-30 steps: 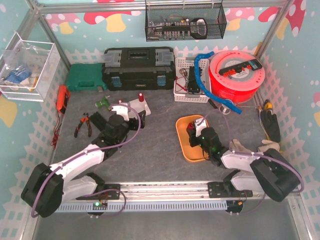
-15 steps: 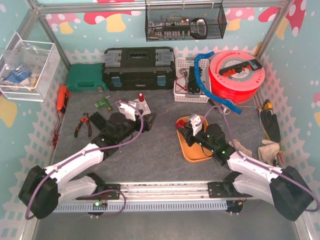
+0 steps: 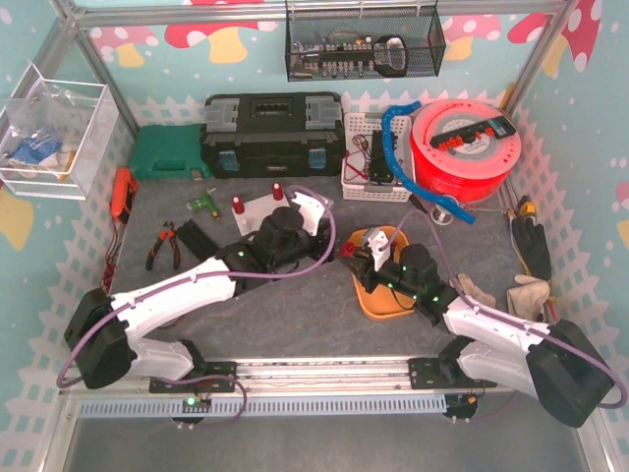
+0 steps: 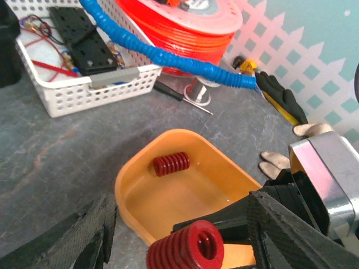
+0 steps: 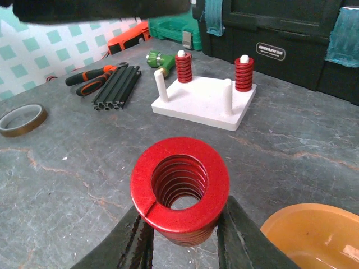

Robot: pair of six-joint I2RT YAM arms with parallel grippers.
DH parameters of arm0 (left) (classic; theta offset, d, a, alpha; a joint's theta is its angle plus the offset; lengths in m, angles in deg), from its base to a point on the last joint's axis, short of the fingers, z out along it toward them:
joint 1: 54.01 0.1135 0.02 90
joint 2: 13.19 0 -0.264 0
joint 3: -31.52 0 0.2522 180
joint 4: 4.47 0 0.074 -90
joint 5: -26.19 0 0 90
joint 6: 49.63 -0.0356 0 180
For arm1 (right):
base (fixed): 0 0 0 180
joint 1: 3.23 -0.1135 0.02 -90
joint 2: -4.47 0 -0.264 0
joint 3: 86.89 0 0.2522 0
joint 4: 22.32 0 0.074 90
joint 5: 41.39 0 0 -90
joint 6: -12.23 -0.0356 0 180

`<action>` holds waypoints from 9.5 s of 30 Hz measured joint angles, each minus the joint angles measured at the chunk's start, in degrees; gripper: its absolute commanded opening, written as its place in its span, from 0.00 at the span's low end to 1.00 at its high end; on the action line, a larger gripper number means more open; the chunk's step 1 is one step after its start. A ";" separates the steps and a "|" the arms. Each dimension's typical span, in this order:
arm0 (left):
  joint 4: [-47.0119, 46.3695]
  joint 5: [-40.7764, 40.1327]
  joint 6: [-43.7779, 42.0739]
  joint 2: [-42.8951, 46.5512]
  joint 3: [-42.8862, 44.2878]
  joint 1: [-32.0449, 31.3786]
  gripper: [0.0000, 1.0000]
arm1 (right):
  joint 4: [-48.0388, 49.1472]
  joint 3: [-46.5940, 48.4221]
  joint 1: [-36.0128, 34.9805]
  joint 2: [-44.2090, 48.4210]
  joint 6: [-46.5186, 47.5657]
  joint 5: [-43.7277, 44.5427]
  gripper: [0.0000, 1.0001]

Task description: Install the large spring

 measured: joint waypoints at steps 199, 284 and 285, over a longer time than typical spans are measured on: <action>25.38 23.23 -17.07 -37.68 33.83 0.87 0.20 | -10.69 -5.99 1.62 5.68 1.03 22.23 0.00; 20.09 5.57 -14.51 -47.65 39.95 0.68 0.48 | -23.26 -7.02 7.32 29.94 -15.06 42.03 0.81; 20.13 5.57 -14.47 -47.78 39.95 0.66 0.48 | -23.30 -7.06 7.32 30.14 -15.06 42.07 0.81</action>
